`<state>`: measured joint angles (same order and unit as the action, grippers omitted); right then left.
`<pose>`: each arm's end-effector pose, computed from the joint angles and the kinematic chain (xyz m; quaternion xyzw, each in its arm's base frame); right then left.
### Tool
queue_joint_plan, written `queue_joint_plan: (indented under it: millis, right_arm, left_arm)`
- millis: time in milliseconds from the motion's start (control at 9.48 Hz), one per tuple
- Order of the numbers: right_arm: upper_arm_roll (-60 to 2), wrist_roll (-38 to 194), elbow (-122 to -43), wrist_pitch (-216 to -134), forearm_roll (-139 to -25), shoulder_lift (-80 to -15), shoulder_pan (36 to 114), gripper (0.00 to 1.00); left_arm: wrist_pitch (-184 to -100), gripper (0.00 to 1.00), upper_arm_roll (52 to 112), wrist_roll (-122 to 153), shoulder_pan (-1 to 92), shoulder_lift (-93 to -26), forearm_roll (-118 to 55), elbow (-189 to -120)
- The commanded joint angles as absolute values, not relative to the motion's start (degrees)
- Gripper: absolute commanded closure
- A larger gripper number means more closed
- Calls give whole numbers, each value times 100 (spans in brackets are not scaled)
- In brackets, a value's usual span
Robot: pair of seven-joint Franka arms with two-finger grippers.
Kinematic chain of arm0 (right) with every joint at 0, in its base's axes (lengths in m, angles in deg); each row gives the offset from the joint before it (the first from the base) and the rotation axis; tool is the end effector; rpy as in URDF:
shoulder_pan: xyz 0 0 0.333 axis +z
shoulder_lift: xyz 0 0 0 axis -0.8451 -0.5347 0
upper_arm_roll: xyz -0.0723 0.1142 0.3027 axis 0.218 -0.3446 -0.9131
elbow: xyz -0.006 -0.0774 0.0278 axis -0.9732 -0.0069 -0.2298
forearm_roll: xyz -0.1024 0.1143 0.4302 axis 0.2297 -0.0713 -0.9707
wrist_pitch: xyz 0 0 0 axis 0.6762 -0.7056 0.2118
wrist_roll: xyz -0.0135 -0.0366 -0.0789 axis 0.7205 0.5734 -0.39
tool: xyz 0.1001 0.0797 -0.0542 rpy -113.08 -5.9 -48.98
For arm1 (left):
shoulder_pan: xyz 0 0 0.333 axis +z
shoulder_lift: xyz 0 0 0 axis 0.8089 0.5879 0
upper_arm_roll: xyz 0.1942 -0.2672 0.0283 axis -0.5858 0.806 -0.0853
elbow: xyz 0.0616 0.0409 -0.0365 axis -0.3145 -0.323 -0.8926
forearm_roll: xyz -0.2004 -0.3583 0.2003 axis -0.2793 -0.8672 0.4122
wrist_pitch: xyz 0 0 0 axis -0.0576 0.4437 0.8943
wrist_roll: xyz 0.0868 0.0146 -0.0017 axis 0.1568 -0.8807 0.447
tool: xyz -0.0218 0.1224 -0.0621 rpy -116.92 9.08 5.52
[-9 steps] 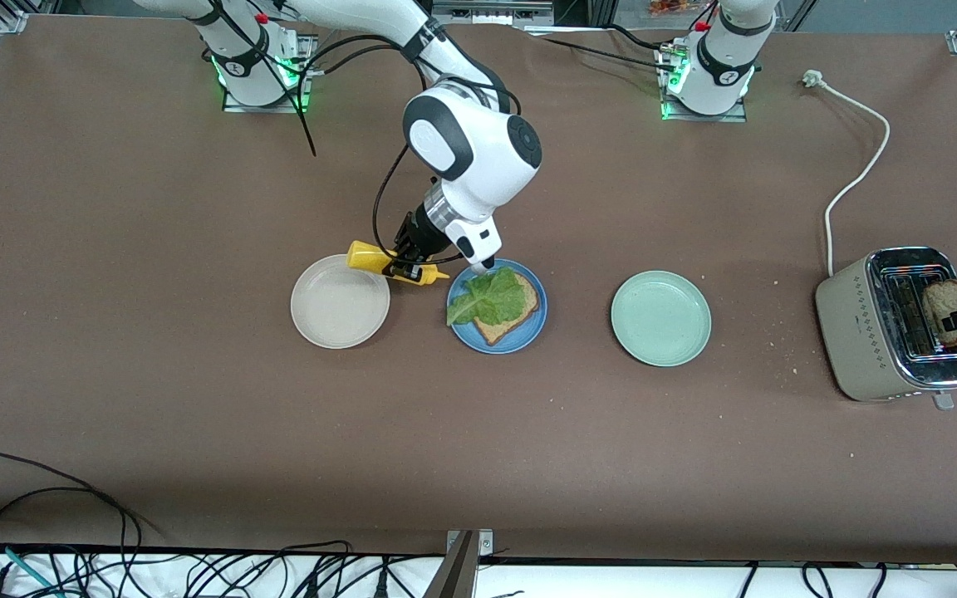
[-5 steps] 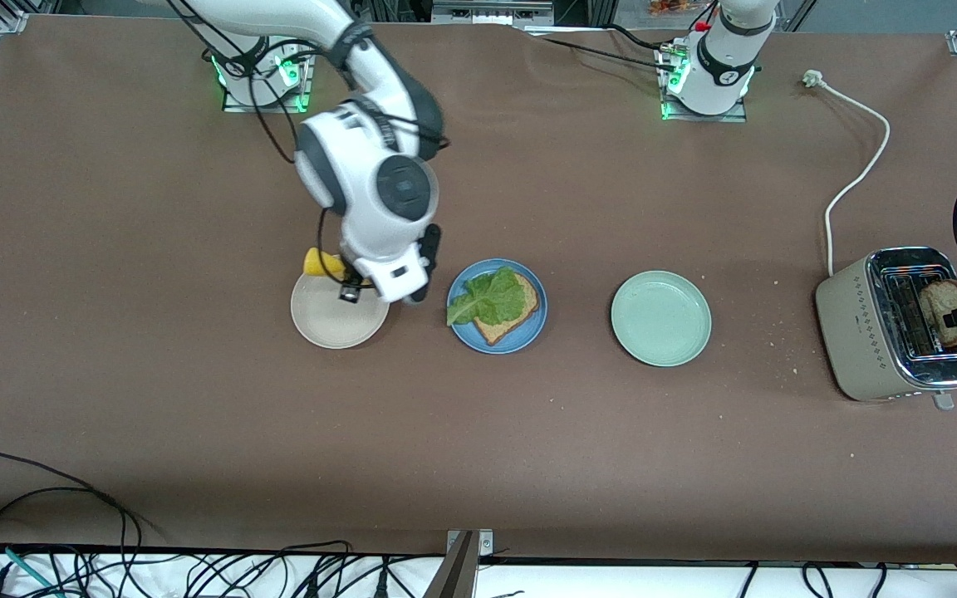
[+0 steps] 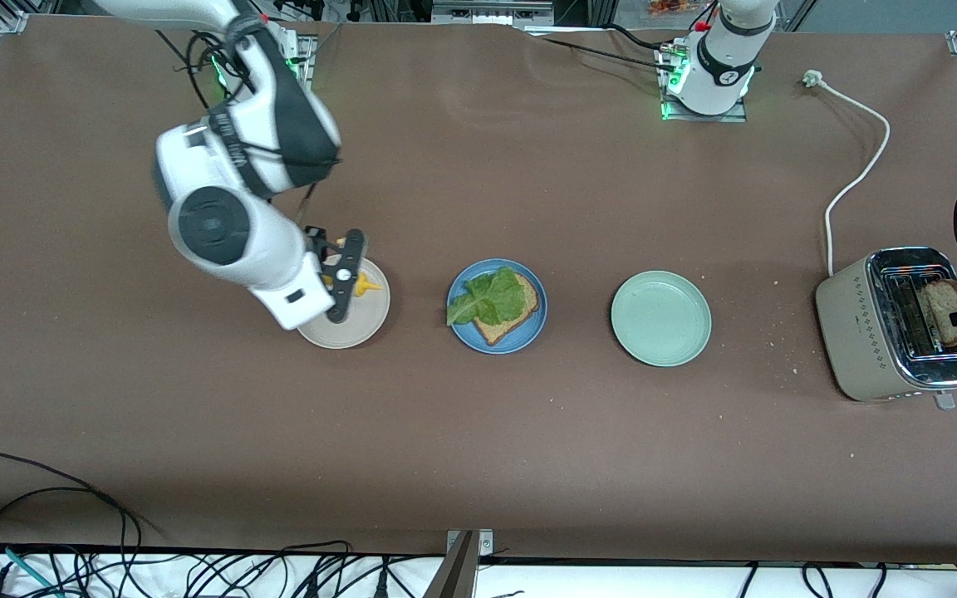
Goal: Make sandwich in blue plate with both arms
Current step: 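Carry the bottle back with the right gripper while the left gripper grasps bread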
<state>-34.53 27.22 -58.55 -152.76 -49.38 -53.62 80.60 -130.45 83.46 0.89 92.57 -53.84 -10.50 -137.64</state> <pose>0.6866 0.3030 0.3975 -0.7706 -0.6288 0.0837 0.0613 0.6936 0.2984 0.3364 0.9953 0.0776 -0.0585 0.0036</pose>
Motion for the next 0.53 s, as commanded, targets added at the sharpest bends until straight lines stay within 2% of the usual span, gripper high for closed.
queue_joint_plan:
  millis: [0,422]
  right_arm:
    - [-3597,996,-5978,-15147,-6129,-5219,7019,89]
    - [-3597,-1553,-6355,-14971,-7581,-5517,5849,89]
  left_arm:
    - [-12568,100,8454,-45,9240,-5819,-1113,-13608]
    - [-11961,100,8621,-265,9231,-6593,-1183,-13599]
